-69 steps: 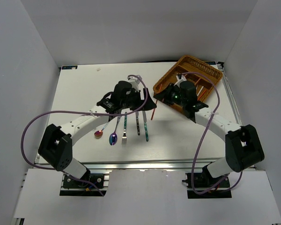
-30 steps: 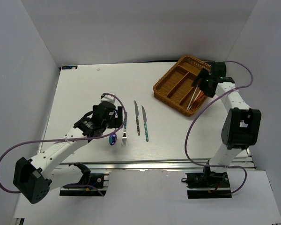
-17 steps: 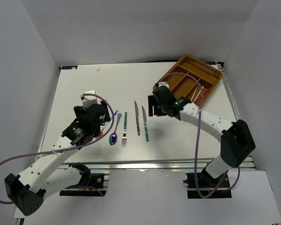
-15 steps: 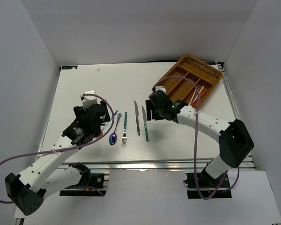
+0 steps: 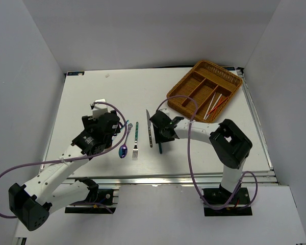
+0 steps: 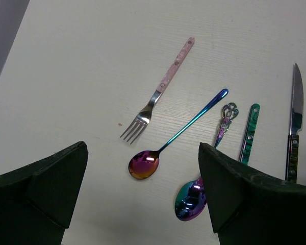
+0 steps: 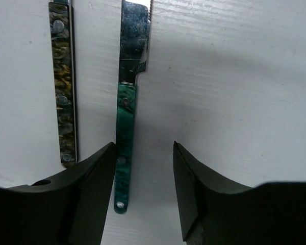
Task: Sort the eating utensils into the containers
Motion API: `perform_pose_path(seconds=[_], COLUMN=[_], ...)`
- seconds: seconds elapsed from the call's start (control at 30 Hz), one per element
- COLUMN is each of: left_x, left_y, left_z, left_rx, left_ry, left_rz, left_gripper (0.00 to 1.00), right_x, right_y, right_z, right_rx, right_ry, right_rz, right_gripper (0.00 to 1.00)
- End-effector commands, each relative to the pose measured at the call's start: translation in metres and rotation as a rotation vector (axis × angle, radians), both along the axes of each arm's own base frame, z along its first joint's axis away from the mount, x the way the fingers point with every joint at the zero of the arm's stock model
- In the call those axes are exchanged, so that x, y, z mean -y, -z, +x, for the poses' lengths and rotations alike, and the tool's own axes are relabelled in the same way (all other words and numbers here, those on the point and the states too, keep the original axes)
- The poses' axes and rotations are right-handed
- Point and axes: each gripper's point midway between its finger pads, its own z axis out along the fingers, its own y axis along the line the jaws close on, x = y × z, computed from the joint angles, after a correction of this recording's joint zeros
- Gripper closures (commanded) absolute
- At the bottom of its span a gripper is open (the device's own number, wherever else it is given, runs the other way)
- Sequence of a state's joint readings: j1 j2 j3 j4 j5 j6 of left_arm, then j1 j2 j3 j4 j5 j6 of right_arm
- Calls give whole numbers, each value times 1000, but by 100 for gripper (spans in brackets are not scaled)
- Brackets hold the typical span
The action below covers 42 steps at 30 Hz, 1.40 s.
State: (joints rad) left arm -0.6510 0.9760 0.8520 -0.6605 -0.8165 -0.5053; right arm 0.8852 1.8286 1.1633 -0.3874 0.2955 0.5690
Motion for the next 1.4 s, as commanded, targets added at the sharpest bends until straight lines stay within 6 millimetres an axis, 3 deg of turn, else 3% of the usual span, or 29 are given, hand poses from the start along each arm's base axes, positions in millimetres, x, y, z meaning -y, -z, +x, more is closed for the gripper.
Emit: perform_pose_path(seconds=[0.0,0.07,0.1,0.13,0.23,0.3,0.33,0.43,0.57,0.67,0.77,0.8,0.87,0.9,0.93,1.17,1.37], left_x=[-2,-2,-2,-2,-2,-3,-3,-4,-4,-4,-4,-4,-2,-2,-2,-2,-4], left_y=[-16,-17,-17,-16,-16,-17,-17,-18,-18,-17,-17,-17,-15,-15,-14,-11,-12], left_z=[2,2,2,2,2,2,2,2,2,2,2,2,3,3,3,4,3], left_rx=[38,39,37,36,36,39,39,43,41,40,42,42,34,33,30,21,24], left_ry=[-13,-14,-14,-14,-14,-17,-17,-20,-21,-22,-22,-21,-16,-16,-17,-19,-27], left_rz=[-8,-7,-6,-6,-3,-4,-4,-6,-2,0,-1,-3,1,2,6,13,16], left_gripper=[2,2,2,2,2,2,2,2,2,2,2,2,2,2,2,2,2], right_x=[-2,1,3,5,8,8,5,0,-3,7,32,50,55,70,72,128,153], right_y=[16,25,31,34,38,39,34,16,-44,-77,-102,-109,-125,-131,-136,-144,-122], right_z=[-3,-5,-8,-8,-9,-9,-8,-1,24,46,73,92,105,125,132,209,237], right_rx=[-23,-39,-49,-54,-58,-61,-56,-18,81,121,162,187,183,219,221,257,224], right_ry=[3,9,9,11,16,12,10,4,26,66,151,214,252,306,320,616,751], right_rz=[-14,-37,-44,-50,-72,-76,-63,-32,65,152,221,251,386,452,505,544,534], right_gripper=[48,52,60,60,72,96,100,100,100,100,100,100,100,100,100,100,100])
